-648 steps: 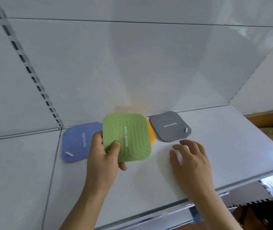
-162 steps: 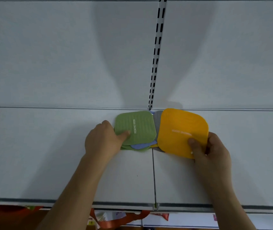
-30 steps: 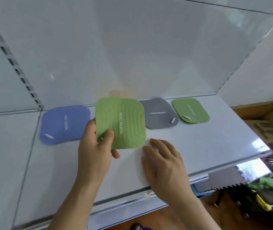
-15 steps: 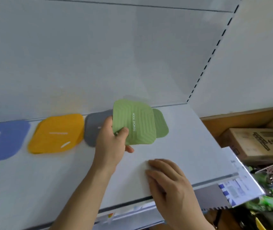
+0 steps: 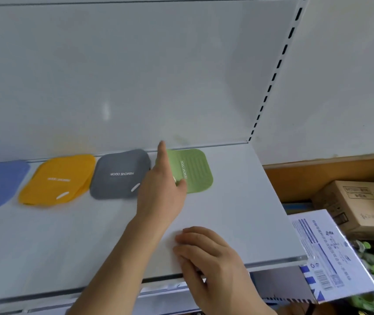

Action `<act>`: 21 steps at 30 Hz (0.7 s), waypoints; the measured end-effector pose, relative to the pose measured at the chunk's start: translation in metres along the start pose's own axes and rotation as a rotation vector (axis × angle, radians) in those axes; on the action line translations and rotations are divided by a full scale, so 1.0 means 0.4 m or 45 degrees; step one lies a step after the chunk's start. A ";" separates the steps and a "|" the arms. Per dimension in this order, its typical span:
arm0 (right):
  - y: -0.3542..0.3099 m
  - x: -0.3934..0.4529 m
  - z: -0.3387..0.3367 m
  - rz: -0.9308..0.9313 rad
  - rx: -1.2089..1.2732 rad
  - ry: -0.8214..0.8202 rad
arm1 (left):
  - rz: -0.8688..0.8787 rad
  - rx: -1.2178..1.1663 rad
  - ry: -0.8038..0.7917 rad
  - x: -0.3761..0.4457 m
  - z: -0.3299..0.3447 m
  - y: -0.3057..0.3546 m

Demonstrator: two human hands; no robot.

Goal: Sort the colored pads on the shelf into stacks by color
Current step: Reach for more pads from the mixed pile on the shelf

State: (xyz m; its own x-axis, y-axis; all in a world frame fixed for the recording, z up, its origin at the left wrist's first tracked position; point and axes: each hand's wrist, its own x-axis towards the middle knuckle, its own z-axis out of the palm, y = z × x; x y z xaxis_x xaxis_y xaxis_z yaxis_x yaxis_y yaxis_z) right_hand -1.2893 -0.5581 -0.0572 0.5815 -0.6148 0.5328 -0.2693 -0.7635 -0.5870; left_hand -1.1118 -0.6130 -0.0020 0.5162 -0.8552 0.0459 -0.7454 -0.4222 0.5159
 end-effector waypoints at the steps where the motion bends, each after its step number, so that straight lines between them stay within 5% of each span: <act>1: 0.001 0.000 0.001 -0.012 0.001 0.005 | 0.026 0.090 -0.013 -0.008 -0.003 -0.003; 6: 0.007 -0.008 0.024 -0.004 -0.189 0.050 | 0.125 0.357 -0.019 -0.064 0.007 -0.028; 21: -0.023 -0.024 0.028 0.101 -0.403 -0.019 | 0.374 0.229 0.236 -0.282 -0.046 -0.191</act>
State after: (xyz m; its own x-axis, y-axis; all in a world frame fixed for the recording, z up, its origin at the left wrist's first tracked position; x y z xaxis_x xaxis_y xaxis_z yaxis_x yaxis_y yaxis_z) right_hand -1.2840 -0.5430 -0.0637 0.5600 -0.6734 0.4826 -0.5380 -0.7386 -0.4063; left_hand -1.1053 -0.4786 -0.0311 0.3246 -0.8858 0.3316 -0.9264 -0.2271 0.3003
